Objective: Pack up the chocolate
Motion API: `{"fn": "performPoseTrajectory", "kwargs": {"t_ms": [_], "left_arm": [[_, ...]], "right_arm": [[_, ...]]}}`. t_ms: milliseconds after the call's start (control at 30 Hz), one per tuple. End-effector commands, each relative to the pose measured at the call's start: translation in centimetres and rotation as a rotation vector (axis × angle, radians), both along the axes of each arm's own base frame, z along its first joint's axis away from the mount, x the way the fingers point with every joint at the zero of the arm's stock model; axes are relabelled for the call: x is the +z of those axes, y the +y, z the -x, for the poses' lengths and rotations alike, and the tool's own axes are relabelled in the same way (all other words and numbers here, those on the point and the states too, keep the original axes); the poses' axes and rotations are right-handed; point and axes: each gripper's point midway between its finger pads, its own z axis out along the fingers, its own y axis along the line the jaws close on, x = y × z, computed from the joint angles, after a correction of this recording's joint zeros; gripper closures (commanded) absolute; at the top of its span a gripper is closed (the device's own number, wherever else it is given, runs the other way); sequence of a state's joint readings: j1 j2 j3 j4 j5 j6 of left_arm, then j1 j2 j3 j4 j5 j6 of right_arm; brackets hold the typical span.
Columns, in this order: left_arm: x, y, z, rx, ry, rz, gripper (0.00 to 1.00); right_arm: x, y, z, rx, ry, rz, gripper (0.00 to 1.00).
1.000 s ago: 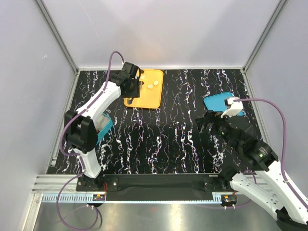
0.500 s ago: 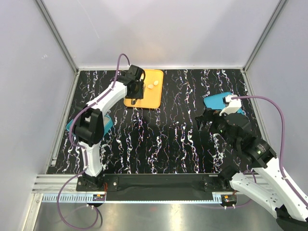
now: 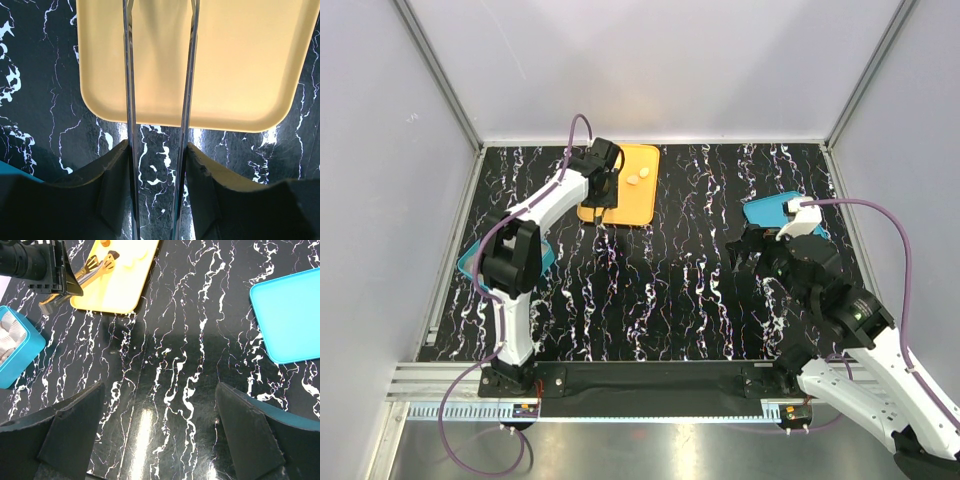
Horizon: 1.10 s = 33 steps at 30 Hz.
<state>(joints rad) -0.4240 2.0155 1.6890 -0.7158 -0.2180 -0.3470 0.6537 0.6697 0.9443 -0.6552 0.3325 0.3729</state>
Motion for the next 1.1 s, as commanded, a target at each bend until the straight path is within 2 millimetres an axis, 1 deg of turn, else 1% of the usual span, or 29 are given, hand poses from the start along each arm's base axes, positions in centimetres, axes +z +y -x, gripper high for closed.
{"fn": "performPoseTrajectory", "kwargs": {"t_ms": [0,200,367,433,567,600,633,700,733,767,800,867,900,967,1000,1067], "left_arm": [[1.9,-0.7,-2.1,-0.002,-0.081,0.009,0.52],[1.5,-0.7,-2.1,-0.006,-0.069,0.006,0.58],[2.3,-0.7,-1.7,-0.009,-0.075,0.012,0.61],[3.2,-0.7,-1.5,-0.012,-0.085,0.013,0.62],[5.2,-0.6,-0.4,-0.015,-0.095,0.012,0.63],[6.2,-0.5,-0.1,-0.015,-0.110,0.021,0.63],[6.8,-0.5,0.1,-0.015,-0.116,0.028,0.63],[7.4,-0.3,0.9,-0.013,-0.111,0.040,0.63],[8.7,-0.1,1.4,-0.009,-0.129,0.054,0.63],[8.9,0.0,1.9,-0.007,-0.122,0.062,0.63],[10.1,0.2,2.5,-0.005,-0.140,0.075,0.63],[10.7,0.7,3.7,0.004,-0.126,0.073,0.63],[11.9,1.2,4.4,0.011,-0.144,0.079,0.63],[12.1,2.3,6.1,0.022,-0.117,0.053,0.64],[13.3,2.8,7.1,0.026,-0.136,0.054,0.64],[13.2,4.4,9.1,0.045,-0.106,0.014,0.64]], "right_arm": [[1.9,-0.2,-0.3,-0.017,-0.059,-0.021,0.00],[1.6,-0.4,-0.2,-0.021,-0.054,-0.020,0.00],[1.6,-0.3,0.0,-0.019,-0.051,-0.032,0.00],[1.6,-0.4,0.1,-0.020,-0.049,-0.037,0.00],[1.7,-0.4,0.4,-0.017,-0.050,-0.055,0.00],[1.8,-0.4,0.4,-0.016,-0.050,-0.058,0.00],[1.7,-0.4,0.5,-0.014,-0.049,-0.061,0.00],[1.7,-0.3,0.7,-0.008,-0.048,-0.067,0.00],[1.7,-0.3,0.7,-0.009,-0.050,-0.074,0.00],[1.7,-0.3,0.8,-0.008,-0.050,-0.074,0.00],[1.6,-0.2,0.8,-0.003,-0.047,-0.077,0.00],[1.6,-0.2,1.0,0.003,-0.045,-0.083,0.00],[1.5,-0.1,1.0,0.005,-0.043,-0.084,0.00],[1.7,-0.1,1.2,0.011,-0.047,-0.097,0.00],[1.7,0.0,1.3,0.017,-0.046,-0.100,0.00],[1.8,0.2,1.4,0.027,-0.049,-0.111,0.00]]}}
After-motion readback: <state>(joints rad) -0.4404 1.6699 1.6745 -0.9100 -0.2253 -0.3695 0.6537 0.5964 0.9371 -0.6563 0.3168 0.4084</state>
